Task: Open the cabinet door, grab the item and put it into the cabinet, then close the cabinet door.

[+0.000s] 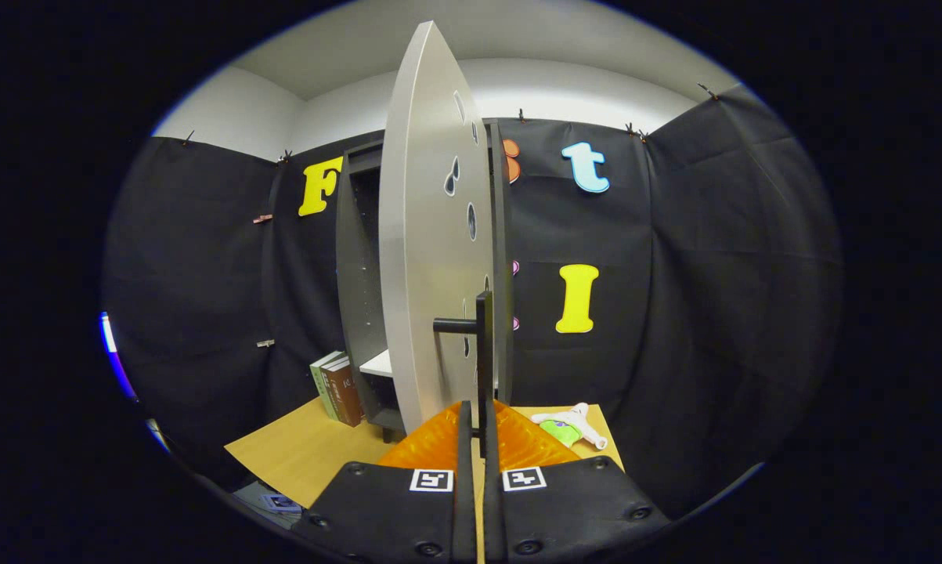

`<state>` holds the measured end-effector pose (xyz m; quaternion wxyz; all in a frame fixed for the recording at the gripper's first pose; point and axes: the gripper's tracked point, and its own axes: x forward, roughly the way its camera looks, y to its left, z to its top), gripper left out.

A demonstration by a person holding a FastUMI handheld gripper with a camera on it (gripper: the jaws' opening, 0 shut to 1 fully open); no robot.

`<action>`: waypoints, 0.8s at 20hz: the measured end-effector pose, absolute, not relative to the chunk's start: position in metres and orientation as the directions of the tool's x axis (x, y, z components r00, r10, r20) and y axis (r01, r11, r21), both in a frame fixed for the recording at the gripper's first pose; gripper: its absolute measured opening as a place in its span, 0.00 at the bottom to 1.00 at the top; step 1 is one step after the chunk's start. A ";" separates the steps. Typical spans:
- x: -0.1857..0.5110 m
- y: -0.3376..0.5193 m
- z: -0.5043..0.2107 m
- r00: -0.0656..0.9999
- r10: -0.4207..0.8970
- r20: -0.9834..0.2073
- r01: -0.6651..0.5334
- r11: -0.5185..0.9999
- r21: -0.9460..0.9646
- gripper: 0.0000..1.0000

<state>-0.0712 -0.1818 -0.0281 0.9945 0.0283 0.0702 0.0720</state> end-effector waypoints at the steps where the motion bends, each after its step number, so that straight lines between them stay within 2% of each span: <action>1: -0.077 -0.175 -0.025 0.979 0.161 -0.128 -0.153 0.985 0.074 0.08; 4: -0.094 -0.175 -0.018 0.983 0.144 -0.112 -0.140 0.989 0.037 0.07; 8: -0.112 -0.133 -0.023 0.981 0.164 -0.105 -0.170 0.984 -0.051 0.07; 13: -0.104 -0.083 -0.055 0.977 0.132 -0.168 -0.144 0.988 -0.062 0.05; 14: -0.098 -0.075 -0.066 0.977 0.109 -0.184 -0.121 0.991 -0.055 0.07; 15: -0.093 -0.068 -0.076 0.975 0.088 -0.203 -0.100 0.994 -0.049 0.15; 16: -0.092 -0.062 -0.089 0.971 0.067 -0.229 -0.080 0.996 -0.046 0.19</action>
